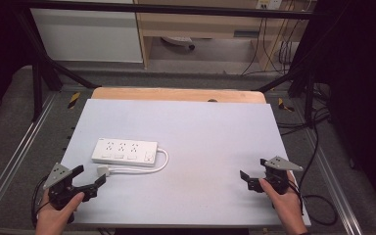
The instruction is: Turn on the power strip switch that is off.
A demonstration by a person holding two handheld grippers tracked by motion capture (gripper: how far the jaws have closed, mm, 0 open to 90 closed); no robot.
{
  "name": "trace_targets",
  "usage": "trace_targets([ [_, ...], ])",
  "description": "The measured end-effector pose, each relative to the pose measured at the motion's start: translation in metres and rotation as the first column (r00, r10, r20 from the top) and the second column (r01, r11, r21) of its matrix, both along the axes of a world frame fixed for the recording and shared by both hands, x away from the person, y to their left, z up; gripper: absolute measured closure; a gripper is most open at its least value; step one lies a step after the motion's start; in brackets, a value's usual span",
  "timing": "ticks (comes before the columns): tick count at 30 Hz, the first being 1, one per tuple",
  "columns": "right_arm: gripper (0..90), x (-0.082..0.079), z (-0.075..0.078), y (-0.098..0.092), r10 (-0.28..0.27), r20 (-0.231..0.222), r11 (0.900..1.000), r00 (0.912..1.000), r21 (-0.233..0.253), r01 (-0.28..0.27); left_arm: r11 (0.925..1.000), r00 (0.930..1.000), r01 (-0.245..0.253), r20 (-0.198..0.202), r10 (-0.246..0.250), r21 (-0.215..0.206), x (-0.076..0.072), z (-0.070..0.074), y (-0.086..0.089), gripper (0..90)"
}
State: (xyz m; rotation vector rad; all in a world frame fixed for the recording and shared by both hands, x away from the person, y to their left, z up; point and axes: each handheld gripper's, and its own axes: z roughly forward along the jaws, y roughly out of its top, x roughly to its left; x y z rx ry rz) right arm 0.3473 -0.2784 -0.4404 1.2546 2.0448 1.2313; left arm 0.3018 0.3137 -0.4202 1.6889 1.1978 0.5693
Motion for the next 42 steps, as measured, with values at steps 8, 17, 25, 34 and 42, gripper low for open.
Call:
trace_targets([
  [8,5.5,-0.002,0.001,0.001,-0.014,0.003,1.0,0.9999,-0.01,0.014,1.0,1.0,0.0,-0.001,0.0,-0.006,0.0,0.0,-0.001,7.2],
  [17,4.7,-0.003,0.002,0.002,0.001,-0.004,1.0,1.0,-0.009,-0.001,0.9992,0.9994,0.031,0.012,-0.031,-0.024,-0.002,0.003,-0.006,6.9],
  [25,4.7,-0.003,0.002,0.004,0.015,-0.005,1.0,0.9999,-0.025,-0.015,0.9985,0.9986,0.046,0.028,-0.045,-0.032,-0.004,0.005,-0.008,6.8],
  [34,5.0,-0.002,0.002,0.003,0.008,-0.005,1.0,1.0,-0.018,-0.009,0.9968,0.9992,0.028,0.029,-0.026,-0.075,-0.004,0.015,-0.017,7.4],
  [42,5.0,-0.002,0.002,0.003,0.017,-0.007,1.0,0.9998,-0.02,-0.017,0.9974,0.9988,0.012,0.048,-0.009,-0.071,0.009,0.031,-0.016,7.8],
])
